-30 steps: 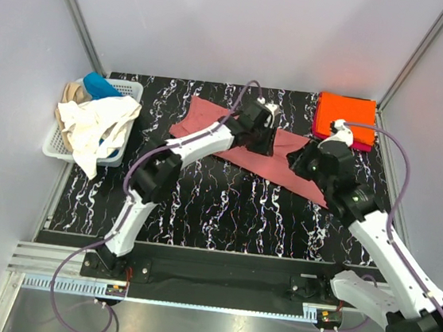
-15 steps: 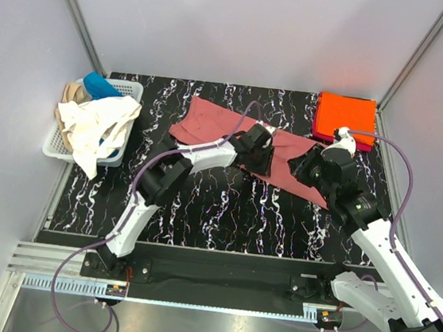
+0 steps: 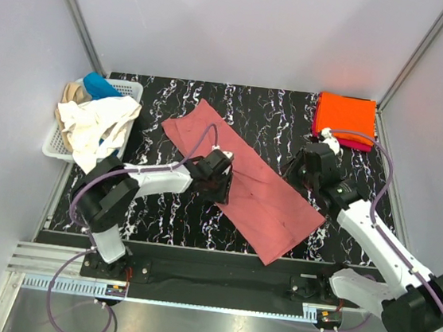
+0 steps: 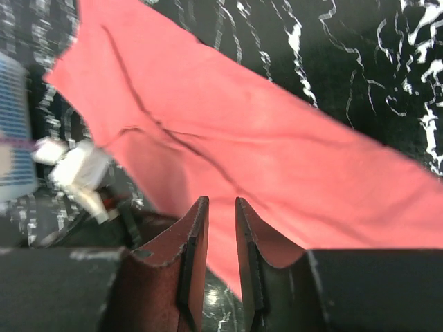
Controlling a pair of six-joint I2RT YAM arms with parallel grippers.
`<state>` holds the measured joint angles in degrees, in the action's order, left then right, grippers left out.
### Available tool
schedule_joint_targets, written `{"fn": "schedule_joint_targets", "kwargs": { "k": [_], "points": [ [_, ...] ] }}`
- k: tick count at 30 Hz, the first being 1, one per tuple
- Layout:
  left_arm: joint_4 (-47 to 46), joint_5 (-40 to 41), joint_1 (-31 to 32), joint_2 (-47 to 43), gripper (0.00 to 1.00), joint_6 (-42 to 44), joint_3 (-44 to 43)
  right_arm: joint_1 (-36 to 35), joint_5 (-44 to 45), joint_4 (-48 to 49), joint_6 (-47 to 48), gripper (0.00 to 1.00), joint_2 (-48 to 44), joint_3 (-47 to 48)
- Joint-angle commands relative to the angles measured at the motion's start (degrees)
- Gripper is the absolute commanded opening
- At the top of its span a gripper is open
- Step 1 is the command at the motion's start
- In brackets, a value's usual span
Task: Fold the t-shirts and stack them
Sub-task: Fold the tshirt
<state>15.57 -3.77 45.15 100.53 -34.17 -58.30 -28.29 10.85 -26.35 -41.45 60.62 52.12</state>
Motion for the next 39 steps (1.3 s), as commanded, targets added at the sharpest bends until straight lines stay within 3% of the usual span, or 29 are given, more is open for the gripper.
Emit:
{"fn": "schedule_joint_targets", "kwargs": {
  "k": [1,6,15,27,33,39],
  "points": [
    [3.4,3.5,0.21,-7.17,0.42,-0.19,2.49,0.26,-0.74,1.3,-0.12,0.29,2.57,0.09],
    [9.29,5.61,-4.88,-10.44,0.44,3.05,-5.05,0.34,-2.59,2.0,0.14,0.29,4.68,-0.09],
    [12.11,11.24,-21.23,2.8,0.41,4.38,-17.54,0.34,-3.21,3.84,0.23,0.29,2.93,-1.14],
    [16.33,11.16,-24.58,24.25,0.4,3.59,-37.31,0.34,-2.68,4.55,0.58,0.29,1.52,-1.76],
    [16.95,5.63,-24.58,32.16,0.4,5.07,-47.06,0.35,-2.06,4.9,0.23,0.29,2.04,-1.76],
    [16.95,-2.37,-24.67,44.02,0.44,10.44,-64.36,0.34,-2.41,6.22,-1.87,0.29,5.03,-2.11]
  ]
}}
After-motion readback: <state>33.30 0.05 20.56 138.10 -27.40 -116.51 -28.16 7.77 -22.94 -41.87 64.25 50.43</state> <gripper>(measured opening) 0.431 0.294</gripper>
